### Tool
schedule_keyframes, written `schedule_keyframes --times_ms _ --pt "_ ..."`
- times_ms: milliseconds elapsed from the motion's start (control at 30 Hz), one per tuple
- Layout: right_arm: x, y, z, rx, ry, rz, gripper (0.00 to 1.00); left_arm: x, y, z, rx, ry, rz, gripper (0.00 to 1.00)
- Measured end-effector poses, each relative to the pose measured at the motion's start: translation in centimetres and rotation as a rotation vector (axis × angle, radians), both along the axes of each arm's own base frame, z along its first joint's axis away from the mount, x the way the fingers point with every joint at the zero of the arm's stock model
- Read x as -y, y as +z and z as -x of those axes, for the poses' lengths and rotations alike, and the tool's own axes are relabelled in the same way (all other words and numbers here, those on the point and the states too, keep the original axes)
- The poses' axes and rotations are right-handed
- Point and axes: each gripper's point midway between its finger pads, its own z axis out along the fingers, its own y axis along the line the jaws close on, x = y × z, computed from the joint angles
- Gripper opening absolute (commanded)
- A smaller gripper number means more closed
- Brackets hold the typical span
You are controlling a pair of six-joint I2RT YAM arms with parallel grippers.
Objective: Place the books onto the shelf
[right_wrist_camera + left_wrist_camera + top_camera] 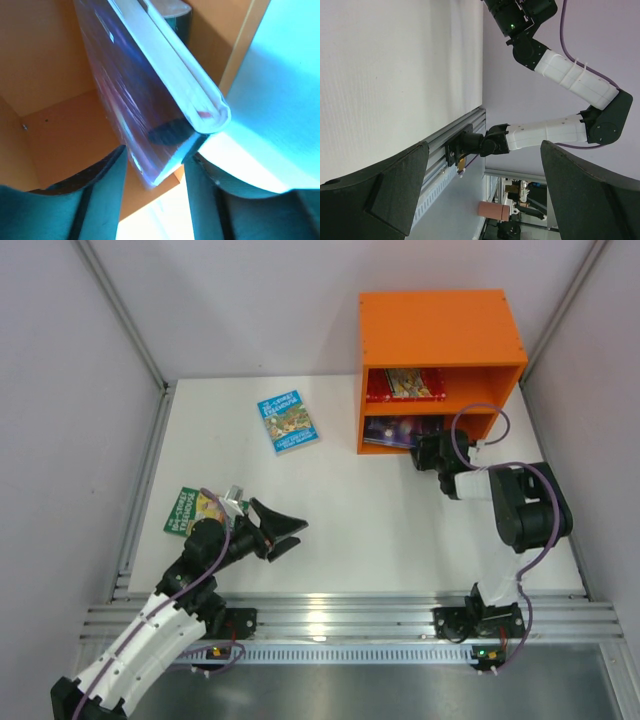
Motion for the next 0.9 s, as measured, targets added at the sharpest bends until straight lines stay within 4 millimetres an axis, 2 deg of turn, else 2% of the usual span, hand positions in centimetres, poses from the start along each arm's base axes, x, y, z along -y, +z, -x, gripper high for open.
schedule_keyframes --times_ms 233,333,433,533,667,900 --pt "-0.3 0.2 0.0 0.007 -0.001 -0.006 0.14 -0.2 -0.8 0.1 -0.026 0.008 -0.023 0.98" --pt "-0.2 0.9 -0.5 0.04 -0.004 -0.007 0.08 -0.3 -0.9 0.1 -0.028 0.009 -0.028 0.98" --pt "-0.3 0.9 -0.8 0.053 0.004 0.006 0.04 -0.3 -0.9 0.1 -0.026 0.011 -0.033 0.98" --pt "-0.4 0.7 -1.9 0.072 0.014 0.018 0.0 -0.3 -1.1 0.1 -0.027 0.01 -0.04 0.98" --pt "-0.5 0.8 -3.2 0.1 0.027 0.035 0.0 -0.3 -1.5 0.0 -0.037 0.009 -0.05 0.98" --pt "-0.5 0.8 -3.5 0.119 0.053 0.057 0.01 -0.2 -1.7 -0.2 -0.049 0.011 -0.061 0.98"
